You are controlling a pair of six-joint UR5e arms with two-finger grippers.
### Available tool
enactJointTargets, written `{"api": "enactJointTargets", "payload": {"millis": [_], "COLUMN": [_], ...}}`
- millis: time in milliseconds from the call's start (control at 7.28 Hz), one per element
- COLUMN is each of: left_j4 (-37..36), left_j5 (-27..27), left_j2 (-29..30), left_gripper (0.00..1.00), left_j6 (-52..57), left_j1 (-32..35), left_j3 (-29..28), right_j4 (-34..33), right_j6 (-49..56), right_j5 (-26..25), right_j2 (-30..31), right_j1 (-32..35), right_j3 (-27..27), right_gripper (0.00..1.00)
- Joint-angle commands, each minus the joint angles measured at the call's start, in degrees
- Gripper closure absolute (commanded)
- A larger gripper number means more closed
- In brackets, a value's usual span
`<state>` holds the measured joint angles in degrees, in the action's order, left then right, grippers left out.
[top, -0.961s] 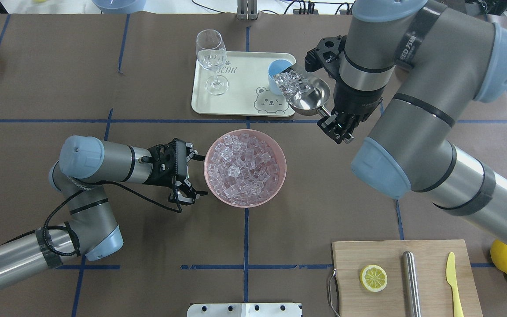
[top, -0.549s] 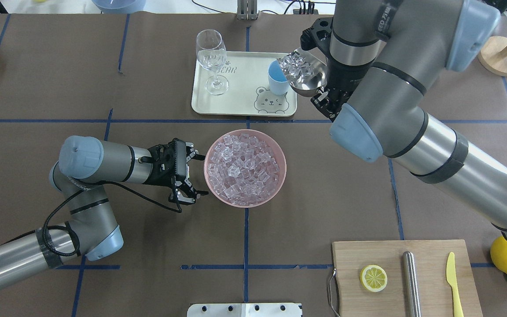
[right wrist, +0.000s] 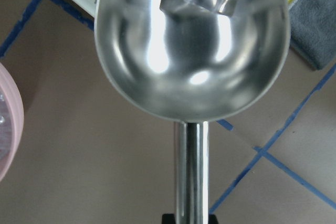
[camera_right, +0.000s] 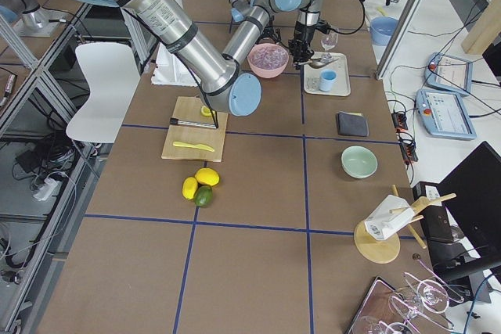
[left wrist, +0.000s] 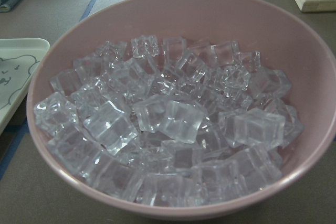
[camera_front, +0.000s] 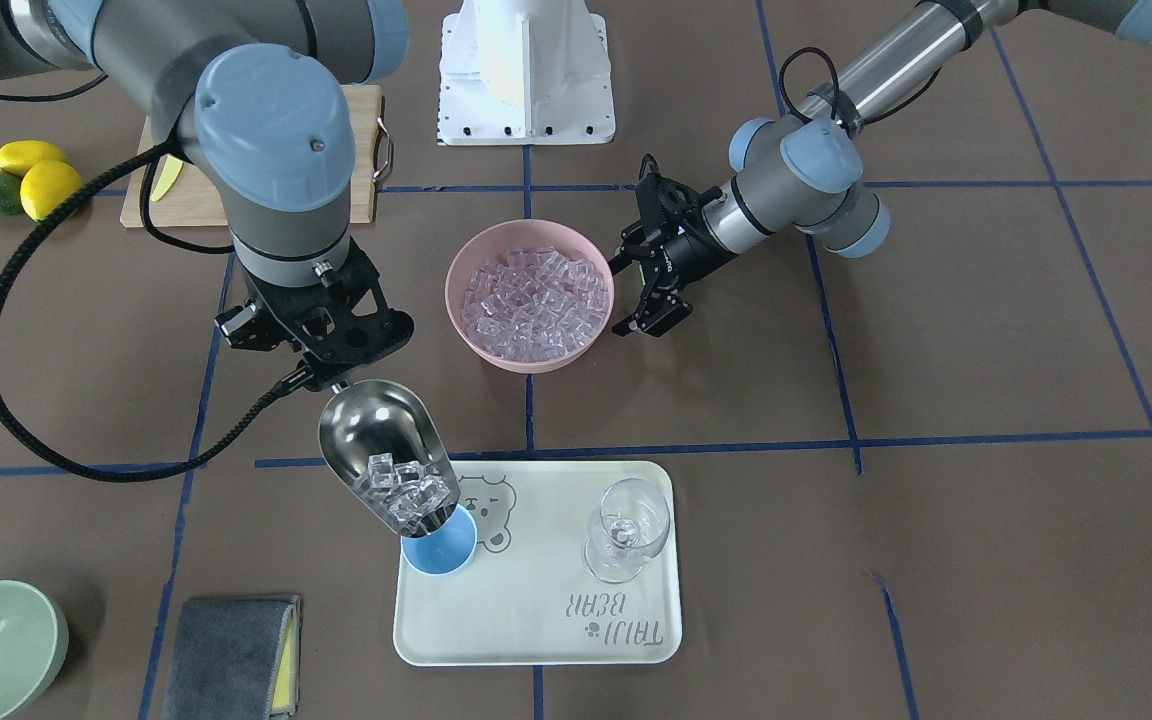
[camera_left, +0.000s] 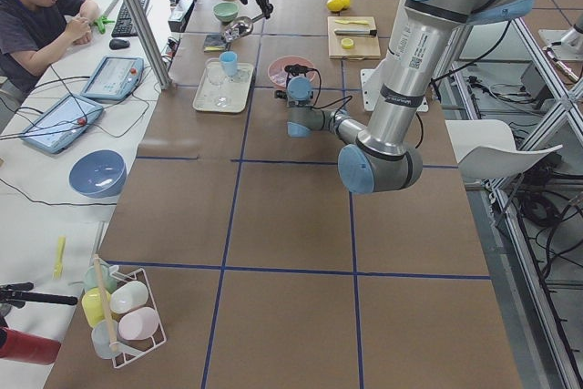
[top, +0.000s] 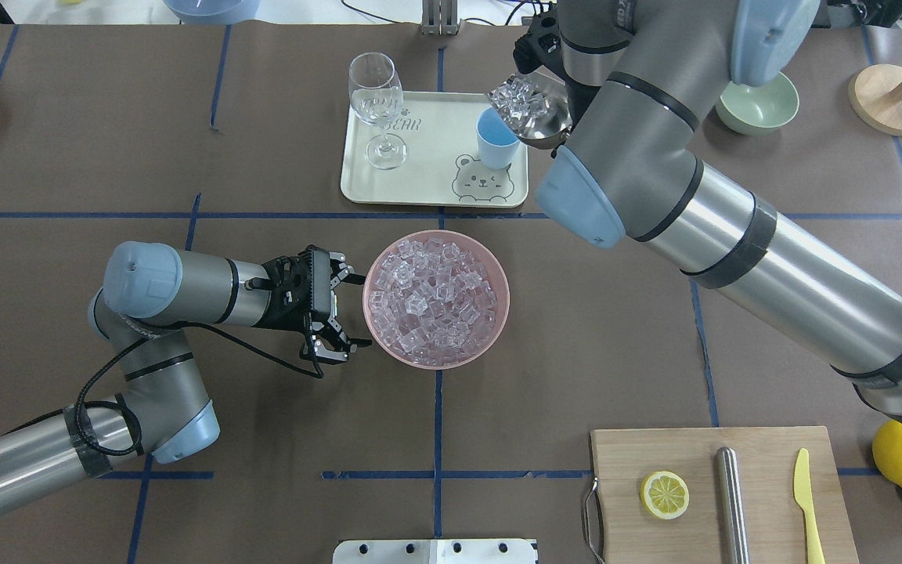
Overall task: Put ice in cup with scoop
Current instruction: 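Tilt the scoop with the right gripper to pour ice into the blue cup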
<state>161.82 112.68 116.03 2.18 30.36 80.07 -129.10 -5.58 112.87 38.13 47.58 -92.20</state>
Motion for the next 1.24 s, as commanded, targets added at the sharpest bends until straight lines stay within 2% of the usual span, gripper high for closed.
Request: {"api": "enactJointTargets", "payload": {"millis": [0, 137, 412, 687, 1099], "left_j4": [0.5, 0.8, 0.8, 0.9, 1.5], "left_j5": [0.0, 0.0, 0.0, 0.0, 0.0], "left_j2": [0.0, 0.0, 0.0, 0.0, 0.0], "left_gripper": [0.00, 0.00, 0.00, 0.00, 0.00], "left_j6": [-0.5, -0.5, -0.5, -0.5, -0.5], "left_j1": [0.0, 0.0, 0.0, 0.0, 0.0], "left_j3": [0.0, 0.0, 0.0, 0.0, 0.0], "right_j4": [-4.9, -5.7, -8.3, -11.2, -13.3], "right_j6": [9.0, 13.2, 14.6, 14.9, 20.2], "right_j5": [-4.5, -6.4, -7.9, -9.4, -12.5], "right_j2": [-2.0, -2.2, -2.4, -5.8, -6.7], "right_j1": [-0.2, -0.2, 0.0, 0.4, 0.8], "right_j3": [2.5, 3.9, 4.7, 7.6, 8.0], "right_gripper": [1.00, 1.00, 1.00, 1.00, 1.00]}}
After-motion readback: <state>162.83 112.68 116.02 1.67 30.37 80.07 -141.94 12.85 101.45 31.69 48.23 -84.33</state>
